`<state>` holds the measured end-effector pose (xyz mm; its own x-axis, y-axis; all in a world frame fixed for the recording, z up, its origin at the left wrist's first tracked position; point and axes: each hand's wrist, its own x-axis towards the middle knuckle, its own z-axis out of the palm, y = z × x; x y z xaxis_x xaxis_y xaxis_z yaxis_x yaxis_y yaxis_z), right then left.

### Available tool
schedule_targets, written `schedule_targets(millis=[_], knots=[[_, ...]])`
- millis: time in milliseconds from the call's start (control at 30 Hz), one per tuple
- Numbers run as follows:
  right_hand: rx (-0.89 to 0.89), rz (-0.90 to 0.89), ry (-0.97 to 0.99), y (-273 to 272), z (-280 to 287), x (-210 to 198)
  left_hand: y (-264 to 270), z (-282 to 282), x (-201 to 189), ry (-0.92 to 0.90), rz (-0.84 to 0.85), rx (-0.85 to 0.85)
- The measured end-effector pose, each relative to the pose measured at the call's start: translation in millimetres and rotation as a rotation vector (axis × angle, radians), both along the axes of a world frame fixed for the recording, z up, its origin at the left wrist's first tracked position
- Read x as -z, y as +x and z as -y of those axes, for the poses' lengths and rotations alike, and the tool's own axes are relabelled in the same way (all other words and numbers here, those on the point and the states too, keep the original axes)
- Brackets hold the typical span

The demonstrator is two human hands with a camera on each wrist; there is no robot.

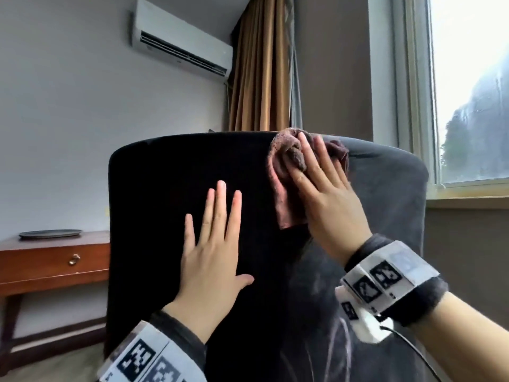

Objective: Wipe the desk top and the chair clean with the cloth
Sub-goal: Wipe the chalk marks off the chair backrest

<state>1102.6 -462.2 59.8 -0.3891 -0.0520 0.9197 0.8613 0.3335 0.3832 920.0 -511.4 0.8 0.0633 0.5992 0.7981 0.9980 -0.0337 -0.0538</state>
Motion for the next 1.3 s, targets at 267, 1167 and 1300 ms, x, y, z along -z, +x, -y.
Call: schedule_targets(millis=[267,1167,1300], knots=[[0.121,0.397,0.025,28,-4,-15,-4,-1,-2,-0.037,0.023,0.020],[-0.117,-0.377,-0.111,70,-17,-12,8,-6,-11,0.166,-0.147,0.111],[-0.138,-0.277,-0.053,26,-24,21,46,-15,-24,0.146,-0.203,0.153]])
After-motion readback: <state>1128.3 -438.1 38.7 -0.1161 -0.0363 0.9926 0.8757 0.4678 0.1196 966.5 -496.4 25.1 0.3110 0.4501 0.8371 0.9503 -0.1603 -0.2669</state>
